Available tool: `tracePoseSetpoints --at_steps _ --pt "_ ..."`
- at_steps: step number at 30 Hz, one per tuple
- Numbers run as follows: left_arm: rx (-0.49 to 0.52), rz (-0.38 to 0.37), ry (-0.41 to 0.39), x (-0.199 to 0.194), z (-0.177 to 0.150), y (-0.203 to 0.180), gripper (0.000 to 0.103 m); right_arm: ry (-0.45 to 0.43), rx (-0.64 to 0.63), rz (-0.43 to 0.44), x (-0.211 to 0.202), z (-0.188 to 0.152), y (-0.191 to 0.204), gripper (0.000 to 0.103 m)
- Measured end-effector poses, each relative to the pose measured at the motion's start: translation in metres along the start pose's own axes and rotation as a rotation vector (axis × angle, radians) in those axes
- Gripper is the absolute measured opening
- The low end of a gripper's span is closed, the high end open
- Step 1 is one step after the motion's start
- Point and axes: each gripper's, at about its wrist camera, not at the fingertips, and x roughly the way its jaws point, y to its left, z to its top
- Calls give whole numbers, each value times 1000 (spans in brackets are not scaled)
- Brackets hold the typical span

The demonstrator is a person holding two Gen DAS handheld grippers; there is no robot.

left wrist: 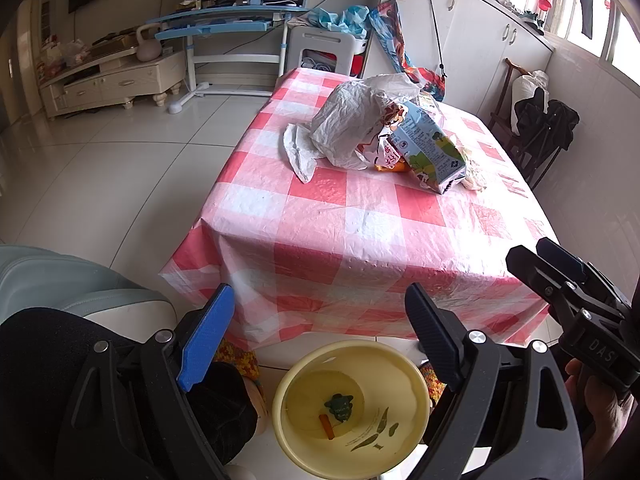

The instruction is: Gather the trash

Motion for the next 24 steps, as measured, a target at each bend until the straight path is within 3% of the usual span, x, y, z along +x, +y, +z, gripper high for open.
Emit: tracePoseSetpoints --at_steps 24 --pt "-2 1 1 0 0 1 83 2 2 -2 1 0 0 79"
